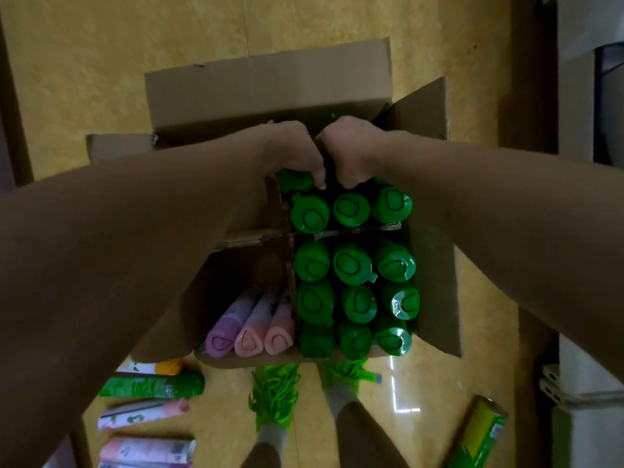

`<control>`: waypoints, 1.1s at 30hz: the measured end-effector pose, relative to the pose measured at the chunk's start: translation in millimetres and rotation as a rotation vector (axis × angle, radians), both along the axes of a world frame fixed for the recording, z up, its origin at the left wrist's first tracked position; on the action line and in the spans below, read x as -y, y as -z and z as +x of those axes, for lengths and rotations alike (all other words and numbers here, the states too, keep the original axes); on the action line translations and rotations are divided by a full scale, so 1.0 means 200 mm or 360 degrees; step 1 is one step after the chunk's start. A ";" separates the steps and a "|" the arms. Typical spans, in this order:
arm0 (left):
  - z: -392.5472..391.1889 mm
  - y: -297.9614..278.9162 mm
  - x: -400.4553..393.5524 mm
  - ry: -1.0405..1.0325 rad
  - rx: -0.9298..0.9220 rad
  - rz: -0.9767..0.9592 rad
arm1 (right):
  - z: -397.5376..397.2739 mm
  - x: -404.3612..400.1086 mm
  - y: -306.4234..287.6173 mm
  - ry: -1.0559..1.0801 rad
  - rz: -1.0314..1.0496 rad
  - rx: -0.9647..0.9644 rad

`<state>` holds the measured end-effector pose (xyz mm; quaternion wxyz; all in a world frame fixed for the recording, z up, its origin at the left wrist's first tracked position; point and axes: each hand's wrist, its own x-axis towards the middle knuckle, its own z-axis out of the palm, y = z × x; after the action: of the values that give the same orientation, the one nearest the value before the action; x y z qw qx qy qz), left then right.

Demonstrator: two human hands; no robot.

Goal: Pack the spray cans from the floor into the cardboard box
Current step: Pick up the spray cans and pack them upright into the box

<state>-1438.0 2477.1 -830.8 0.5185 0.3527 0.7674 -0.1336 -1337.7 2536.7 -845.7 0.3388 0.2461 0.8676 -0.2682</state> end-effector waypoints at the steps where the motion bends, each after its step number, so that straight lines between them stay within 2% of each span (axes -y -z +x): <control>1: -0.02 0.00 0.00 -0.0035 0.0048 -0.0016 | 0.00 -0.01 -0.01 -0.0023 -0.0038 0.0024; 5: -0.07 -0.04 0.00 -0.0074 0.0229 -0.0090 | 0.00 -0.03 -0.05 -0.0102 -0.0113 0.0089; 9: -0.06 -0.02 0.04 -0.0093 0.0226 0.0020 | 0.02 0.03 -0.04 0.0064 -0.0214 0.0014; 13: 0.00 -0.01 0.07 -0.0060 0.0116 0.0172 | 0.07 0.08 0.00 0.0148 -0.0097 -0.0099; 17: -0.03 0.00 0.10 -0.0325 0.0129 0.0285 | 0.11 0.10 -0.04 0.0292 -0.0098 -0.0176; 22: -0.03 -0.06 0.16 -0.0412 0.0089 0.0416 | 0.16 0.13 -0.13 0.0496 0.0054 -0.0356; 29: 0.05 -0.18 0.24 -0.0228 -0.0104 0.0720 | 0.43 0.25 -0.17 0.0773 0.0450 -0.0297; 33: 0.23 -0.24 0.29 0.0175 -0.0197 0.0864 | 0.66 0.41 -0.25 0.0990 0.0490 -0.0274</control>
<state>-1393.0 2418.9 -782.3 0.3491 0.5109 0.7851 0.0275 -1204.9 2454.9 -795.2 0.1257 0.5231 0.8068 -0.2443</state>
